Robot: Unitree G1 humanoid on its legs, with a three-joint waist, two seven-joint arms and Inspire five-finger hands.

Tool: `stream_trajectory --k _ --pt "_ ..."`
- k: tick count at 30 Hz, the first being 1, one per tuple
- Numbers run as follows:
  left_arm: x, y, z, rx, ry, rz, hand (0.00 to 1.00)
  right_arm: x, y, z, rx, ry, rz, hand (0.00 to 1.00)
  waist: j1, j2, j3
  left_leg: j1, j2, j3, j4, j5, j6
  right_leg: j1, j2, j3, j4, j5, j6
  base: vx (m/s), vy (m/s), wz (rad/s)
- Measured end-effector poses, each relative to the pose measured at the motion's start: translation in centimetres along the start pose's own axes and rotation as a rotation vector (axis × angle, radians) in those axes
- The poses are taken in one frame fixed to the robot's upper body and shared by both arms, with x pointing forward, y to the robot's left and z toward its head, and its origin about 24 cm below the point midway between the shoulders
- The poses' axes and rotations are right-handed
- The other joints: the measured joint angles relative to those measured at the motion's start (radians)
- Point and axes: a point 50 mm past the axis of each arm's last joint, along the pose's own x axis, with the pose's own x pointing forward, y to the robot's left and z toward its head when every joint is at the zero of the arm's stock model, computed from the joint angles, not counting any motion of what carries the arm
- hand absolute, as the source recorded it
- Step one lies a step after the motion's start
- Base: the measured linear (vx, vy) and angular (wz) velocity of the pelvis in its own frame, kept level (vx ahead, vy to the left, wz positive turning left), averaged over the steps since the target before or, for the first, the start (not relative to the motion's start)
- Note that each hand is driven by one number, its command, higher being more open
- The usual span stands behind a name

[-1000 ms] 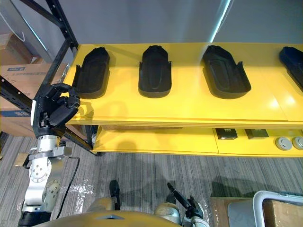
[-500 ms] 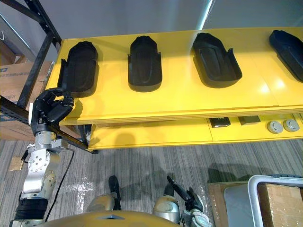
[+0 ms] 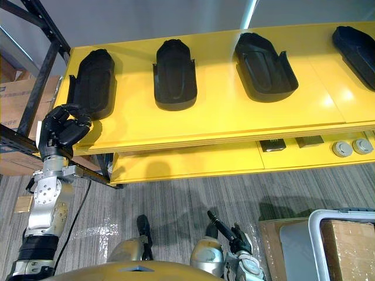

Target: Walk over and take three plastic housings, then place them on the shelf

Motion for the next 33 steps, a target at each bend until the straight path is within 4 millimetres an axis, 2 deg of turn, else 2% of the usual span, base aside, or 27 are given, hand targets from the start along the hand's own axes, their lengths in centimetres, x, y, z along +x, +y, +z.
stream_trajectory --k 7,11,33 --pt "0.8 0.4 -1.3 -0.011 0.059 0.029 0.00 0.1 0.2 0.5 -0.001 -0.016 0.007 1.00 -0.002 -0.002 0.011 0.000 0.001 -0.001 0.003 0.001 0.001 0.001 0.001 0.000 -0.004 0.000 -0.001 0.00 0.000 0.00" --pt "1.1 1.1 -1.2 0.008 0.060 0.034 0.00 0.2 0.3 0.9 -0.002 -0.032 0.011 1.00 -0.002 -0.002 0.011 0.001 0.001 -0.002 0.003 0.001 0.001 0.001 0.002 -0.001 -0.005 0.000 -0.001 0.00 0.000 0.00" --pt "2.3 1.4 -1.4 -0.028 0.072 0.071 0.00 0.2 0.7 0.9 -0.018 -0.019 0.025 1.00 -0.002 -0.008 0.017 0.016 0.002 0.004 0.003 -0.005 -0.006 0.018 0.003 -0.003 -0.024 0.002 0.003 0.00 0.001 0.00"
